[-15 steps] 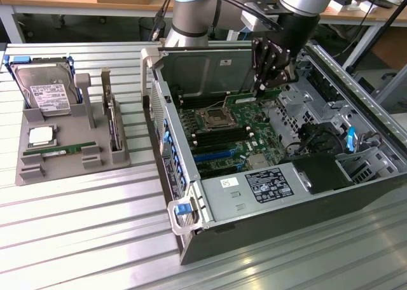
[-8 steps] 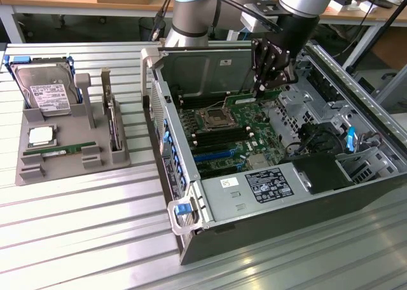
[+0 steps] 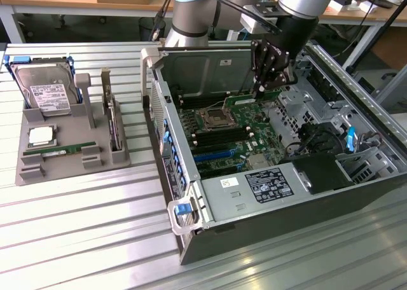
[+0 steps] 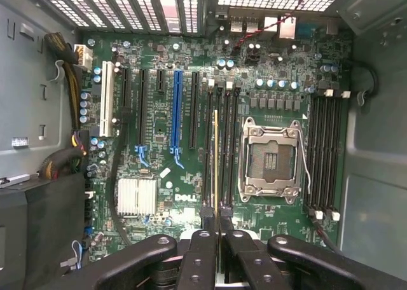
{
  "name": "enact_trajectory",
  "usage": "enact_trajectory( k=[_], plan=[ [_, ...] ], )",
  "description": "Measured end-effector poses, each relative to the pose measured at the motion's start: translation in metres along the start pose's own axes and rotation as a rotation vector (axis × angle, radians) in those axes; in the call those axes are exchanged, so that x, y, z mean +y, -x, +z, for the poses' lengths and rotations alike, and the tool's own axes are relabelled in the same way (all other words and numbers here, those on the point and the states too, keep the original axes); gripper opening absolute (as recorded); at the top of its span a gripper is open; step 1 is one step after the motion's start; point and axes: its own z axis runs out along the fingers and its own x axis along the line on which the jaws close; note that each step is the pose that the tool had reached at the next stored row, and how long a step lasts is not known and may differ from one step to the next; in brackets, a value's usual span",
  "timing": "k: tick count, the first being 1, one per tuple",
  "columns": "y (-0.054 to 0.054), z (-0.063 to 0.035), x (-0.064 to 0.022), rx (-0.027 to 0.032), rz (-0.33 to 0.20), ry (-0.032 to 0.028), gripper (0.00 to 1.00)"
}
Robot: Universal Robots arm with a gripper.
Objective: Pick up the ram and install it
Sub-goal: 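Insert the ram into the slot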
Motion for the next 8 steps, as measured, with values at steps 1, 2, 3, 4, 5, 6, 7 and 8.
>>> enact_trajectory(
  k=[1, 2, 3, 4, 5, 6, 7, 8],
  plan=[
    [0.0000, 0.0003, 0.0000, 0.0000, 0.000, 0.0000, 0.12],
    [0.0000, 0.0004, 0.0000, 0.0000, 0.000, 0.0000, 0.12],
    [0.0000, 0.0006, 0.0000, 0.0000, 0.000, 0.0000, 0.12],
    [0.0000, 0.0009, 0.0000, 0.0000, 0.000, 0.0000, 0.12],
    [0.0000, 0.0011, 0.0000, 0.0000, 0.000, 0.0000, 0.12],
    [0.0000, 0.0015, -0.0001, 0.0000, 0.000, 0.0000, 0.12],
    [0.0000, 0.0018, -0.0001, 0.0000, 0.000, 0.0000, 0.12],
    [0.0000, 0.0019, -0.0001, 0.0000, 0.000, 0.0000, 0.12]
  ],
)
